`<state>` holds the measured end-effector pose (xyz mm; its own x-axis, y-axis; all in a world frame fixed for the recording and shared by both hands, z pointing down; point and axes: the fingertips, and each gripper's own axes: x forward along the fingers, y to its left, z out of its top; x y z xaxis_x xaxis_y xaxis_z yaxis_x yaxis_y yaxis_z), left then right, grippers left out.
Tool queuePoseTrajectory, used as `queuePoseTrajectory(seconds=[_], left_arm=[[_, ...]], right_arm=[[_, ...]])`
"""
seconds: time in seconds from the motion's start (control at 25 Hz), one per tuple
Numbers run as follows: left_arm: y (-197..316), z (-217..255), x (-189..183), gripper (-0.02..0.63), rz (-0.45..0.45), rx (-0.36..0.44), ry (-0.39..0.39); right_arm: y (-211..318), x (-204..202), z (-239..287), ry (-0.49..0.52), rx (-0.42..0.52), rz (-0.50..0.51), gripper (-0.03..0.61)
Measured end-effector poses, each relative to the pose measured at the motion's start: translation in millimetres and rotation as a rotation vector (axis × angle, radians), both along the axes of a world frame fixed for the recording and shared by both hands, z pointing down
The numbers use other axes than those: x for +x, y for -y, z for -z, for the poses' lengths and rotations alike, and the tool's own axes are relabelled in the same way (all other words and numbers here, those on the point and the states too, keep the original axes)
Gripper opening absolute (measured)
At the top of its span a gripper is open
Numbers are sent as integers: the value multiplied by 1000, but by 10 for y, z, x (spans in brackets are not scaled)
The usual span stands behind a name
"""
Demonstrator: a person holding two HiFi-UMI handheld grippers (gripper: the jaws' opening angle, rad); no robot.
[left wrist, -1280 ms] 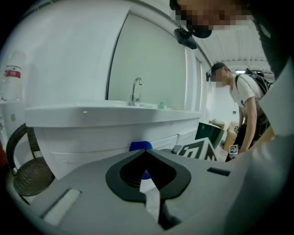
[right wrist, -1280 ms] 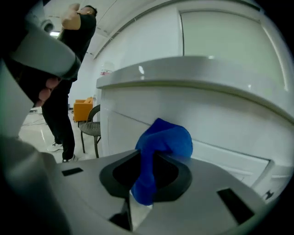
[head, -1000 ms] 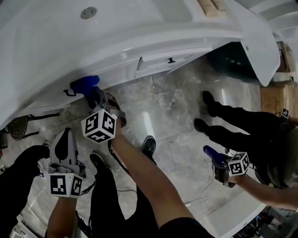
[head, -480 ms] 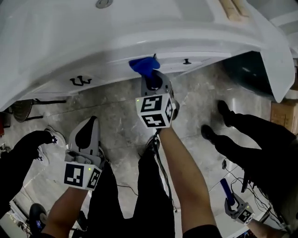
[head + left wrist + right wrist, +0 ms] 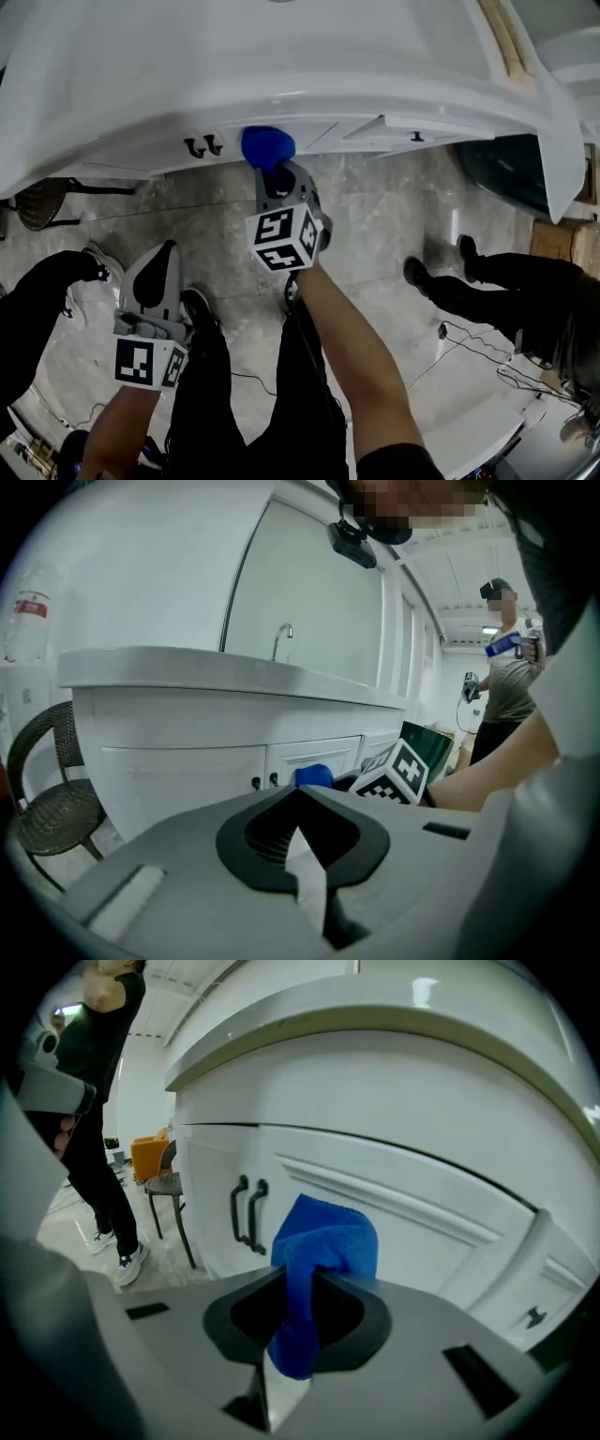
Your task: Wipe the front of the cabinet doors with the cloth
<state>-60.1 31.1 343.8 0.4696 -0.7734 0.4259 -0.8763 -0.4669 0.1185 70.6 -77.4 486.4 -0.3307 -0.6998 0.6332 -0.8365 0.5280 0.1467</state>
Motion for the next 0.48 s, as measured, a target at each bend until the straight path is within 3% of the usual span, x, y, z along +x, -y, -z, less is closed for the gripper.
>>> queuePoseTrajectory(seconds=[0.2,0.48], left_arm=[[-52,-117,-346,-2,-7,-9,10],[39,-312,-286,-2,-25,-24,2]], right_arm=[[122,-710,-292,-43,-11,45,52],[235,-555,-408,7,-22,-13,52]])
